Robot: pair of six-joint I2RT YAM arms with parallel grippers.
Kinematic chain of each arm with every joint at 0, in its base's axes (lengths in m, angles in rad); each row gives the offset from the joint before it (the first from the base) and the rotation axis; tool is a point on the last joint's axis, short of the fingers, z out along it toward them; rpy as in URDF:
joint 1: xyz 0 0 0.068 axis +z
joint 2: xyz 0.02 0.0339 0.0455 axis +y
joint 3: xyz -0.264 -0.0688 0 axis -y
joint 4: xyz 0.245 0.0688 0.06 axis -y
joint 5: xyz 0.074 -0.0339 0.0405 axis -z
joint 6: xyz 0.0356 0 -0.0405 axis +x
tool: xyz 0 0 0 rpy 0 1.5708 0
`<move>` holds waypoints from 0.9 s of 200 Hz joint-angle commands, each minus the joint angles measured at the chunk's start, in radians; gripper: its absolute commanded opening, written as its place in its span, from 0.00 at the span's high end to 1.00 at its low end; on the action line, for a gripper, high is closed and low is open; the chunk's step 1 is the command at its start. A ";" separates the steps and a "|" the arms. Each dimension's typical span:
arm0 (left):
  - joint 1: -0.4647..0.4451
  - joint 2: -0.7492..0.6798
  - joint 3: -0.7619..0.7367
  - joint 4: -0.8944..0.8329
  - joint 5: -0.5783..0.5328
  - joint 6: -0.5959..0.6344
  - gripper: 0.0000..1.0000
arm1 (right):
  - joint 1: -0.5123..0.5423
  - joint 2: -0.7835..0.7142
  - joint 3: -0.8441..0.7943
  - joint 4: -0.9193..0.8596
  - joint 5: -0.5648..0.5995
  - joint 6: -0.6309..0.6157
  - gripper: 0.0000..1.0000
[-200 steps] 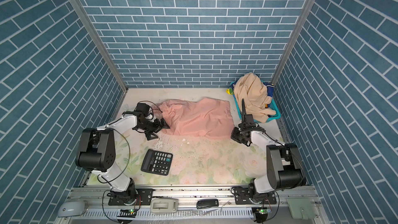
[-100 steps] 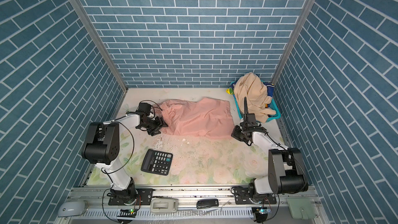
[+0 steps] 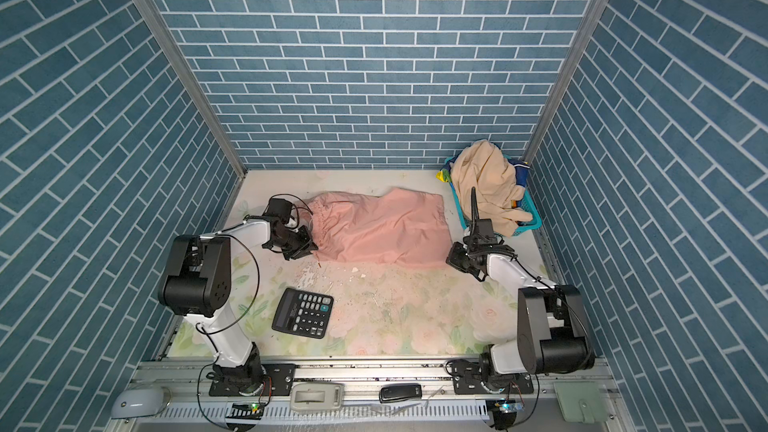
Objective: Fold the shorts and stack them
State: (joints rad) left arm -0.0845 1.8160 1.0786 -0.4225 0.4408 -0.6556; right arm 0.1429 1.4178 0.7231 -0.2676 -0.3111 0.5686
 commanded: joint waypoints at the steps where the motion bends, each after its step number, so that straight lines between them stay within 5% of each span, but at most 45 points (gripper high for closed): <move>1: 0.003 -0.019 0.034 -0.049 -0.022 0.024 0.80 | -0.005 0.003 0.009 0.000 -0.011 -0.024 1.00; 59: 0.003 -0.132 0.176 -0.247 -0.049 0.106 0.97 | -0.008 -0.034 0.071 -0.071 -0.014 -0.046 1.00; 139: 0.097 -0.167 0.682 -0.435 -0.021 0.086 1.00 | -0.093 -0.085 0.601 -0.246 -0.040 -0.001 1.00; 173: 0.096 -0.149 0.707 -0.419 0.017 0.063 1.00 | -0.042 -0.116 0.494 -0.209 -0.060 0.037 1.00; 180: 0.095 -0.154 0.686 -0.400 0.027 0.056 1.00 | -0.008 -0.124 0.450 -0.202 -0.041 0.036 0.93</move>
State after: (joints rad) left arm 0.0128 1.6398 1.7966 -0.8101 0.4286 -0.5770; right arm 0.0650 1.3056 1.2953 -0.4324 -0.3492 0.5640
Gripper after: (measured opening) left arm 0.090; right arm 0.041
